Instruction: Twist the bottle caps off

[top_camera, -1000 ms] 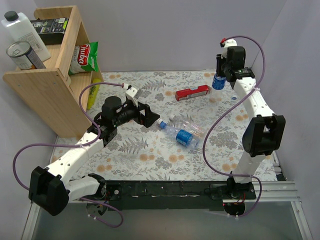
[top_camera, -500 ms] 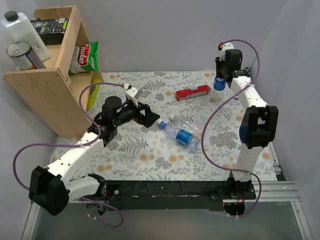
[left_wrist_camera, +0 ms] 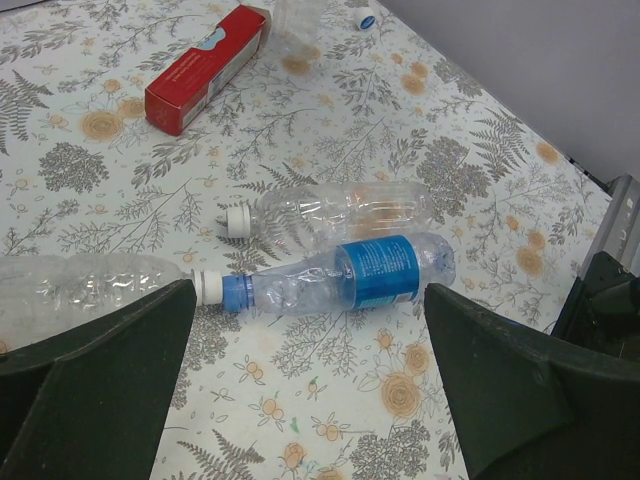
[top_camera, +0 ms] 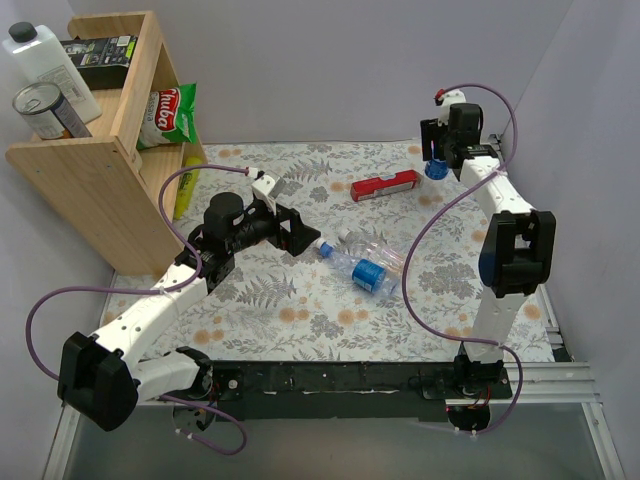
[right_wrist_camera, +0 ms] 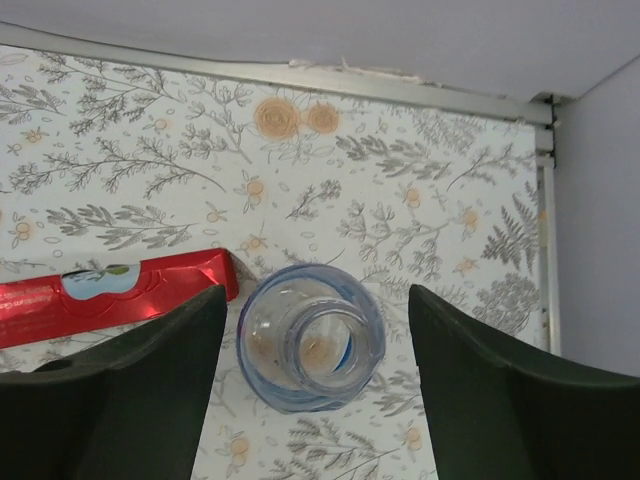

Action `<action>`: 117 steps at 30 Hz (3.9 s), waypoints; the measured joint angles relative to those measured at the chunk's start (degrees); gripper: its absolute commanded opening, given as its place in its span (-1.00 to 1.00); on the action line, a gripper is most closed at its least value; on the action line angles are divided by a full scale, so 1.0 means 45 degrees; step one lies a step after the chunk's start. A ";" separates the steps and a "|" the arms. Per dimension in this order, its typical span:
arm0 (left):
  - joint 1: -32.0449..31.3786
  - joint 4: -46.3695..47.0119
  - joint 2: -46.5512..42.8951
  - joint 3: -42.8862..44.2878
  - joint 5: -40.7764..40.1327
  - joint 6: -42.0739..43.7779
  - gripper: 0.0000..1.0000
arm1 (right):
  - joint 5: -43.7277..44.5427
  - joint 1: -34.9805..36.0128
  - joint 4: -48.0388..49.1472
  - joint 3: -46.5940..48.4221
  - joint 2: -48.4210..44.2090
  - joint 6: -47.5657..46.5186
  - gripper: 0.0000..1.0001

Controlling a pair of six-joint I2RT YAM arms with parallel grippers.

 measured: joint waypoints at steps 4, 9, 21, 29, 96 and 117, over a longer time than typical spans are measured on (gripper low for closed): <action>0.0000 0.0000 0.0010 0.0000 0.0053 0.0005 0.96 | -0.0189 0.0000 -0.0214 -0.0199 -0.0058 -0.0029 0.79; 0.0000 0.0000 0.0112 0.0000 0.0063 0.0010 0.96 | -0.0549 -0.0015 -0.0403 -0.0204 -0.0690 0.0131 0.82; 0.0000 -0.0005 0.0243 0.0000 0.0058 0.0039 0.96 | -0.2696 -0.3536 0.0034 -0.0481 -0.4027 0.2565 0.60; 0.0000 -0.0010 0.0267 0.0000 0.0053 0.0039 0.96 | -0.2958 -0.4799 -0.0155 -0.2429 -0.2720 0.3653 0.49; 0.0097 -0.1030 0.0865 0.0185 -0.2336 -0.1370 0.96 | -0.2463 0.8680 -0.3123 -0.7339 -0.3973 0.0423 -0.29; 0.0175 0.2205 -0.1185 -0.0743 0.0529 -0.2909 0.96 | -0.1039 0.8684 0.3954 -0.6436 -0.7184 0.5697 -0.42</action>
